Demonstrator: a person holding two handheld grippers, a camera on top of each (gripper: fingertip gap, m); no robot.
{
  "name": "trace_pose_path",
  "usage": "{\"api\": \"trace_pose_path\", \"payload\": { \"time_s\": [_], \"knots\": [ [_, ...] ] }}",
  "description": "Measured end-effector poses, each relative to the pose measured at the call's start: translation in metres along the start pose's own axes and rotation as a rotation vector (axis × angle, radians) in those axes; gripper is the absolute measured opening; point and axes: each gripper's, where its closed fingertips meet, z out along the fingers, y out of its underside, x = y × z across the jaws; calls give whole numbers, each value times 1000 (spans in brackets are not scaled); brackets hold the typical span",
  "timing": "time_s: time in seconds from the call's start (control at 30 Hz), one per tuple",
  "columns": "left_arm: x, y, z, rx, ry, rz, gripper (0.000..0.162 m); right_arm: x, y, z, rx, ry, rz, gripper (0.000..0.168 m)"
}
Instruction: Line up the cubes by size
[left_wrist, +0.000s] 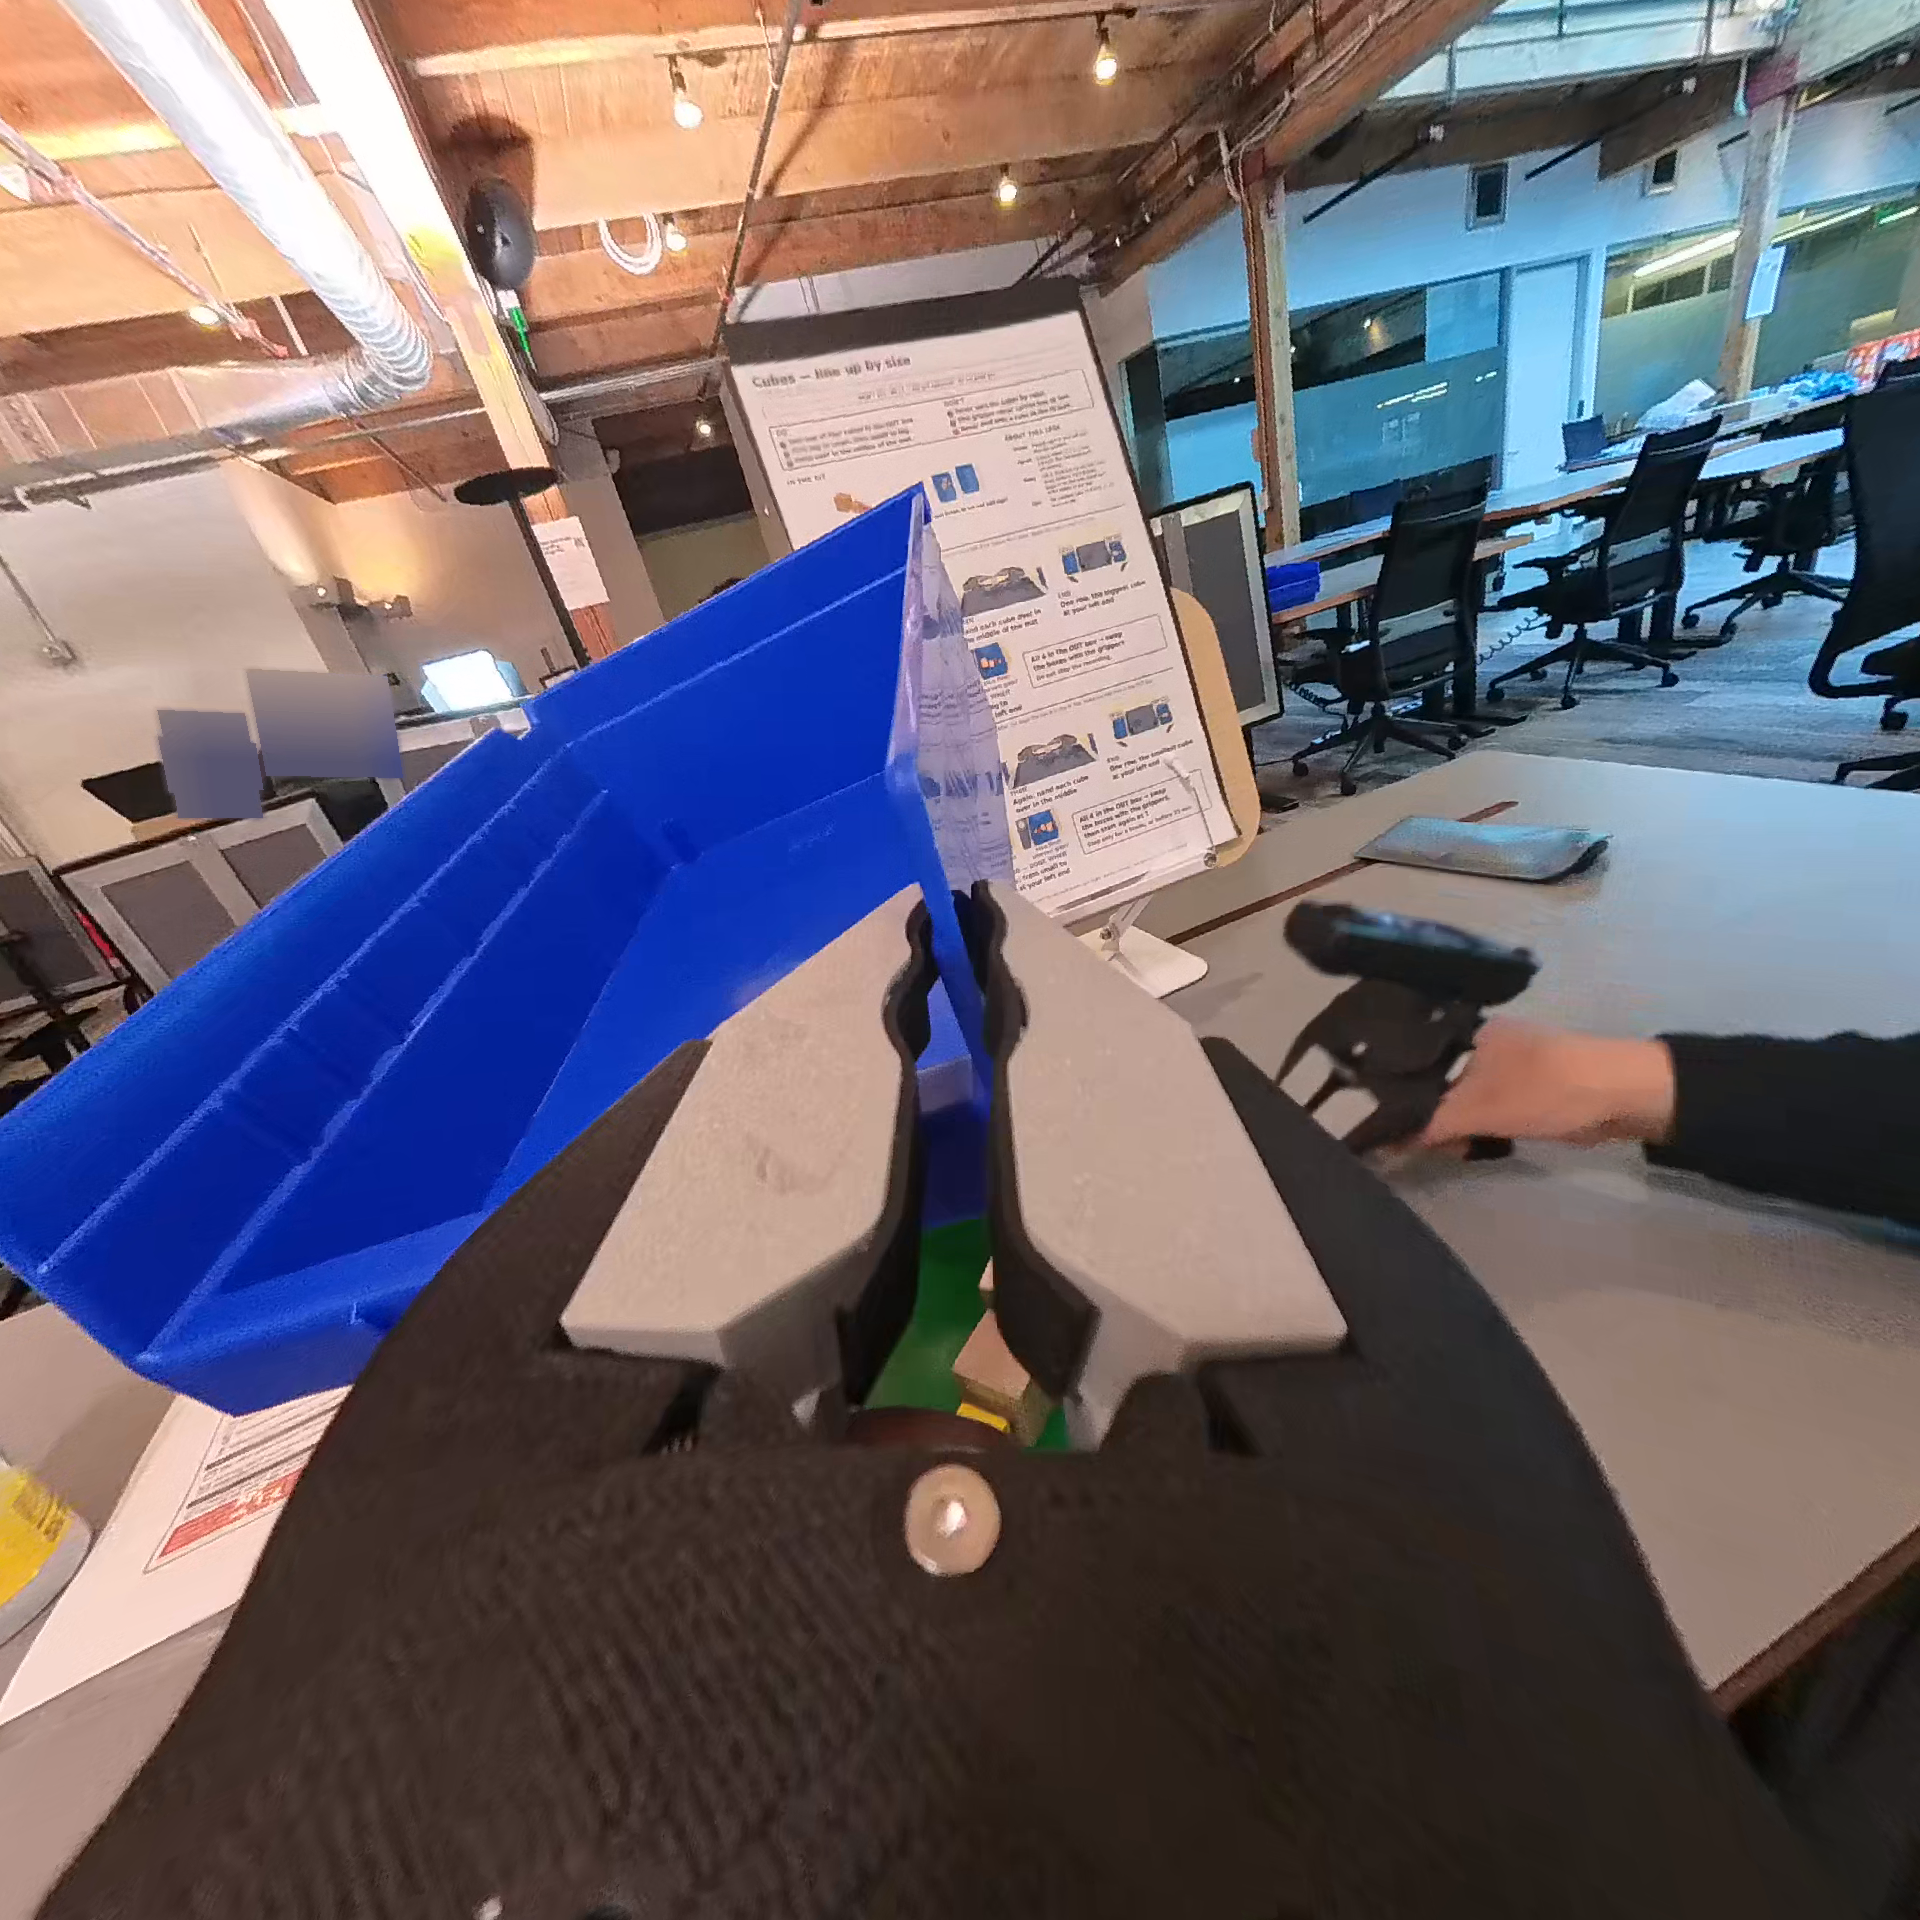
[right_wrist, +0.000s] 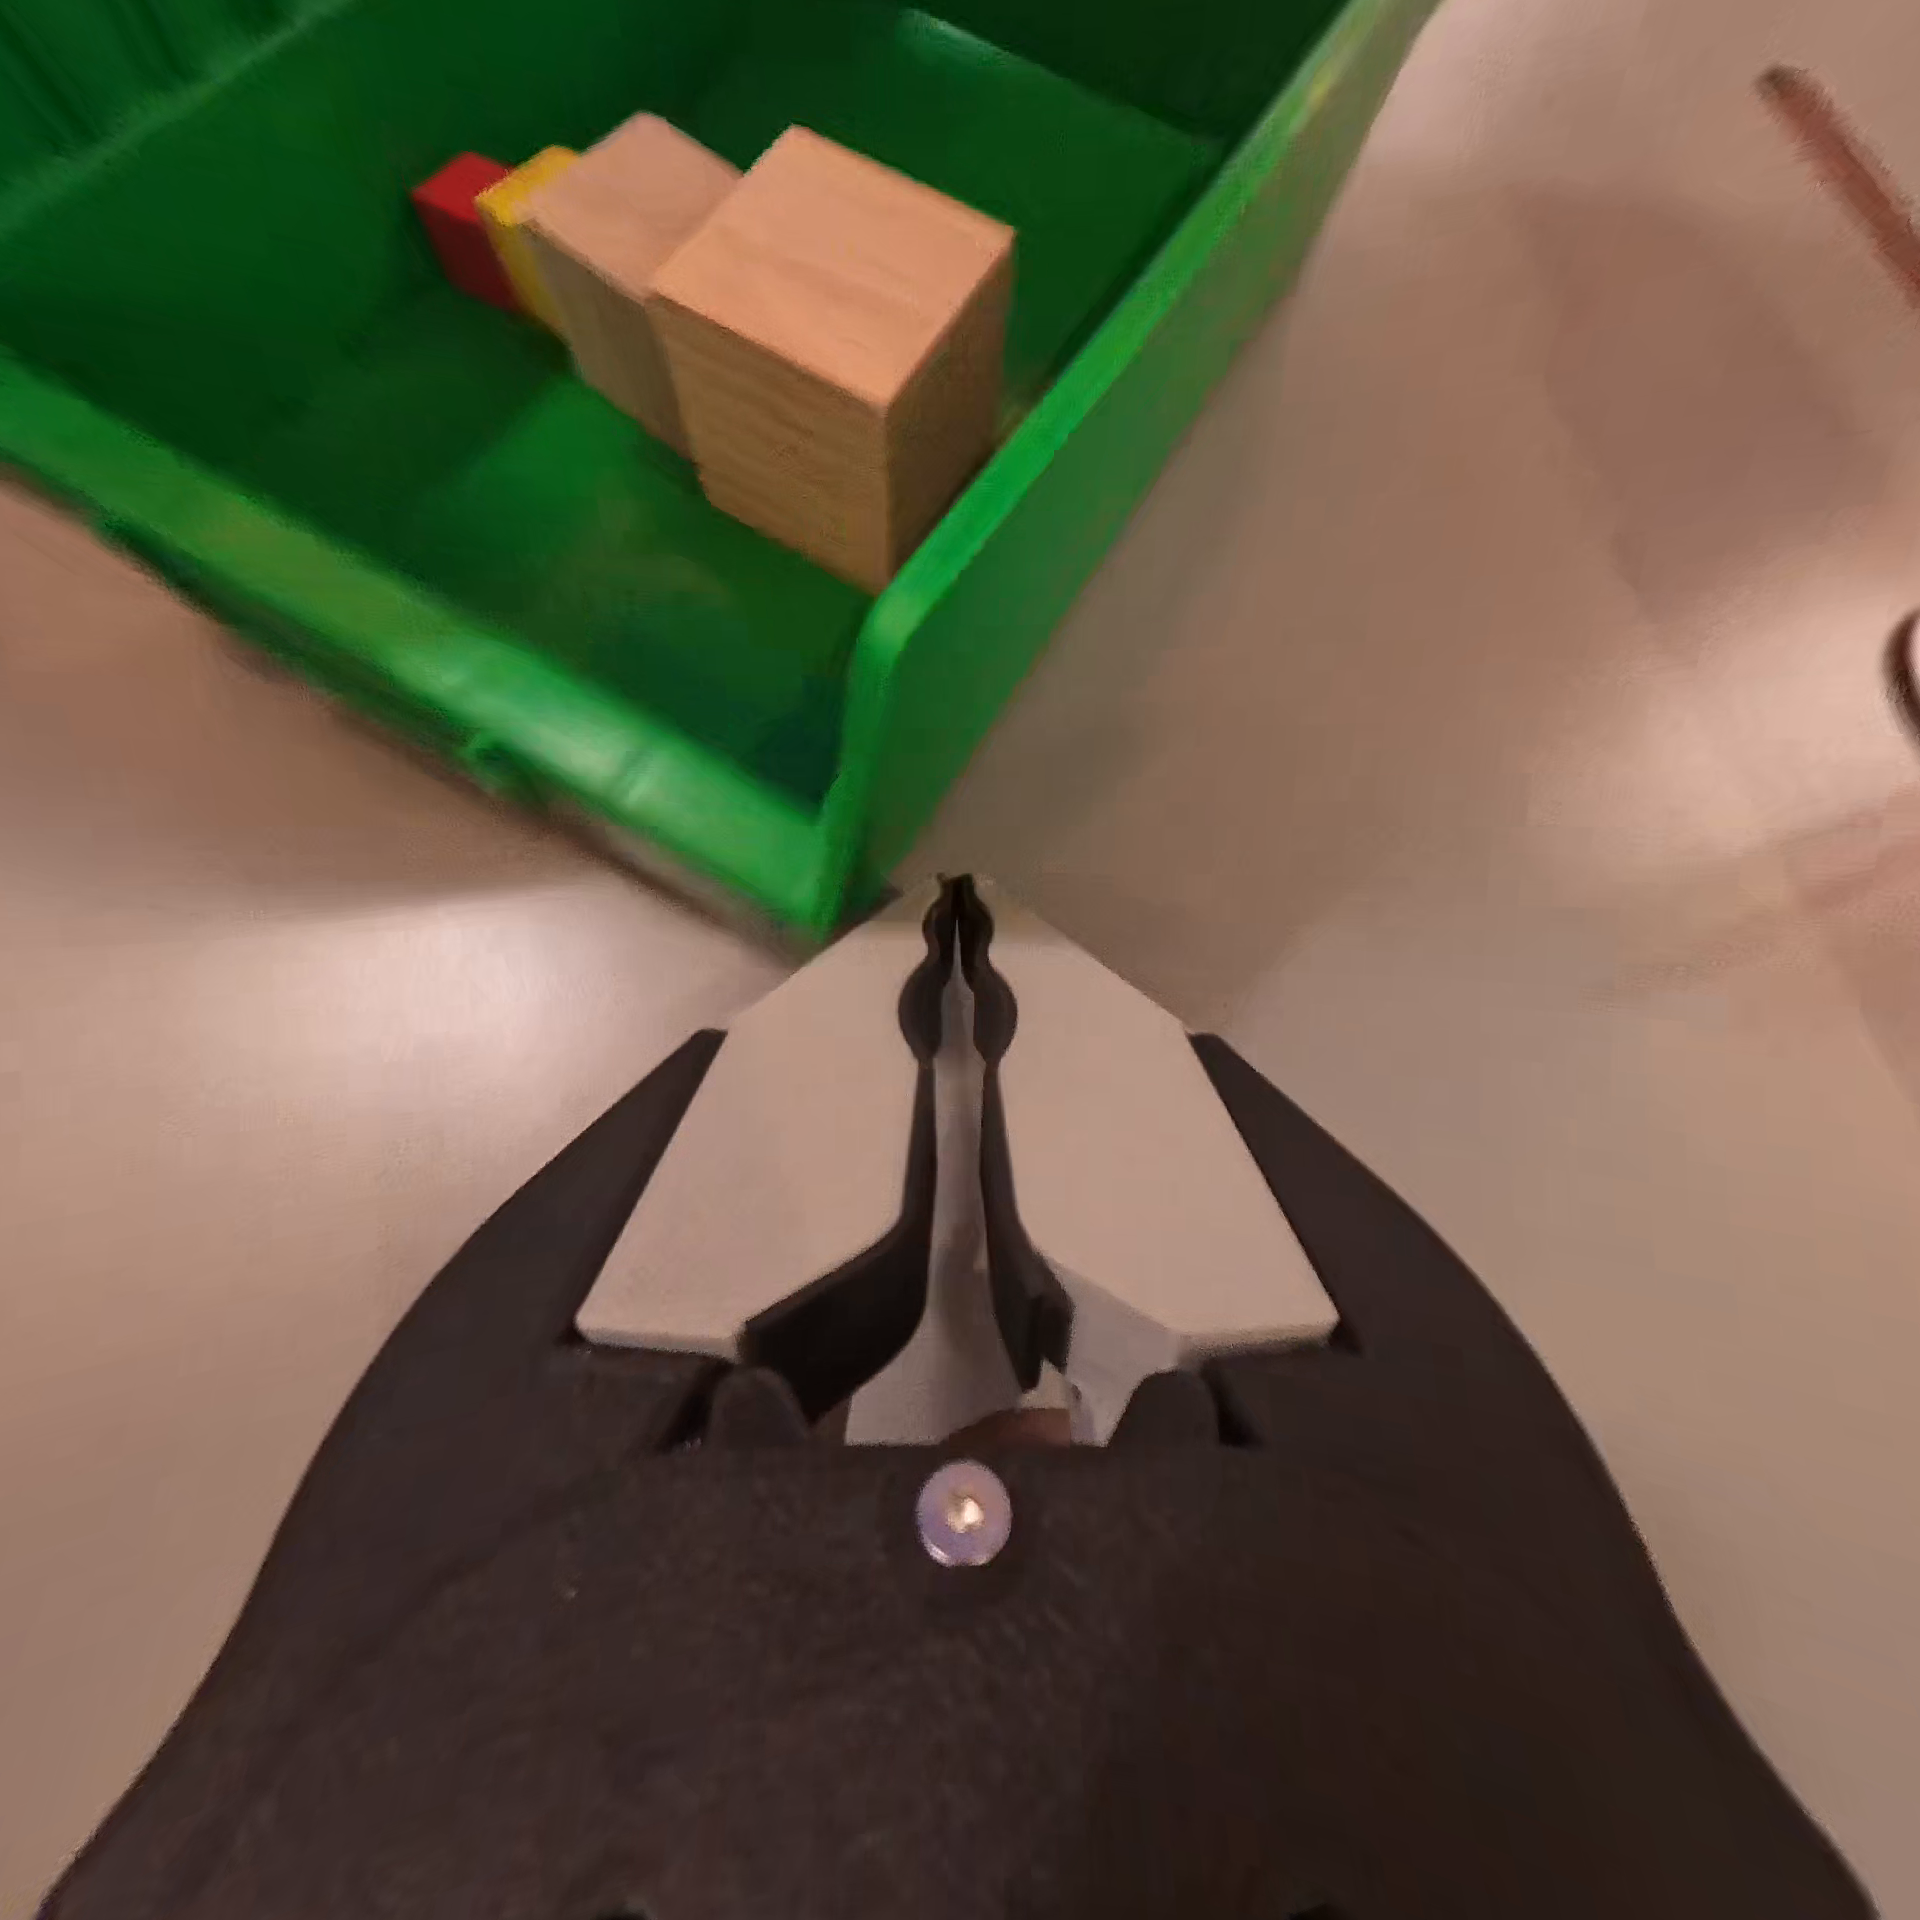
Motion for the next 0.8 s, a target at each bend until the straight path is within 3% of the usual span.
{"api": "trace_pose_path", "payload": {
  "time_s": [0.13,0.2,0.3,0.4,0.5,0.67,0.8],
  "knots": [
    [6,-2,9,-6,19,15,3,-47,-44,47,78,-135,39,0],
    [8,-1,15,-9,27,0,3,-46,-49,65,21,-44,3,0],
    [15,3,22,-11,38,-18,3,-47,-45,49,-5,-6,-36,0],
    [35,10,30,-12,77,-14,3,-42,-23,-12,20,13,-27,0],
    [71,18,42,-26,138,-9,3,-24,12,-98,68,103,-6,0],
    [154,37,74,-49,275,-28,3,3,73,-246,140,289,134,0],
    [233,67,100,-84,385,-73,3,-7,103,-327,245,373,216,0]
  ]
}}
